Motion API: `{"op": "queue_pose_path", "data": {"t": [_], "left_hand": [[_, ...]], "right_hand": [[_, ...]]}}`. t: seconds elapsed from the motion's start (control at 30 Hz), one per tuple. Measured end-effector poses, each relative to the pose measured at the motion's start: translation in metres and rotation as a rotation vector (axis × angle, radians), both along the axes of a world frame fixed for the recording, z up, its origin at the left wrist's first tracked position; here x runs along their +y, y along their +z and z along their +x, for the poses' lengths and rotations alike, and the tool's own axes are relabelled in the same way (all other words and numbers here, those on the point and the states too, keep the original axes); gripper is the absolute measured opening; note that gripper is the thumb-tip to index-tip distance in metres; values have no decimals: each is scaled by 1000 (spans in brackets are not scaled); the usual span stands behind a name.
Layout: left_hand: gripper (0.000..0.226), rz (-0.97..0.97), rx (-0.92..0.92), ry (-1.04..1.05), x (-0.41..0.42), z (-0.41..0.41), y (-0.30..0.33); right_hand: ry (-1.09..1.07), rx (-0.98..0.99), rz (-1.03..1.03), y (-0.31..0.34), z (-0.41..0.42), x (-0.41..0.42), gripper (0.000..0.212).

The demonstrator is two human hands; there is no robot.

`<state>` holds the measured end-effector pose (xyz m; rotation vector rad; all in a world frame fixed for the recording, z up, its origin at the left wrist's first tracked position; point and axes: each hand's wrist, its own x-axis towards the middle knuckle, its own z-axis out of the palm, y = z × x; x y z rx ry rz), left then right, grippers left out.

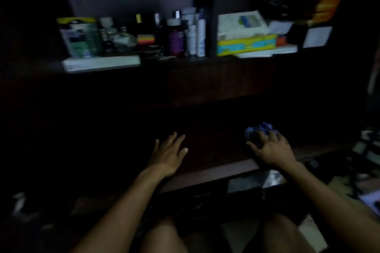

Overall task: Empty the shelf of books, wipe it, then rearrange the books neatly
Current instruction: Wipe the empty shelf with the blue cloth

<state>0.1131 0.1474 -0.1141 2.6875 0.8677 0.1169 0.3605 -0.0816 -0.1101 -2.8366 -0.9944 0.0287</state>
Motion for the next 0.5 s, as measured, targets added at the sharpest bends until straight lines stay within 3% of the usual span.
{"op": "queue_pose_path", "data": {"t": [0.1, 0.2, 0.33, 0.43, 0.5], "left_hand": [[61, 0, -28, -93, 1, 54, 0], [65, -7, -43, -122, 16, 93, -1], [67, -111, -193, -190, 28, 142, 5], [69, -136, -212, -243, 36, 158, -2], [68, -227, -316, -267, 40, 155, -6]], "right_hand": [[-45, -58, -5, -3, 19, -20, 99], [-88, -63, 11, -8, 27, -28, 107], [-113, -99, -5, -20, 30, -25, 129], [-175, -118, -13, -17, 20, -18, 140], [-215, -119, -18, -15, 6, -9, 142]]}}
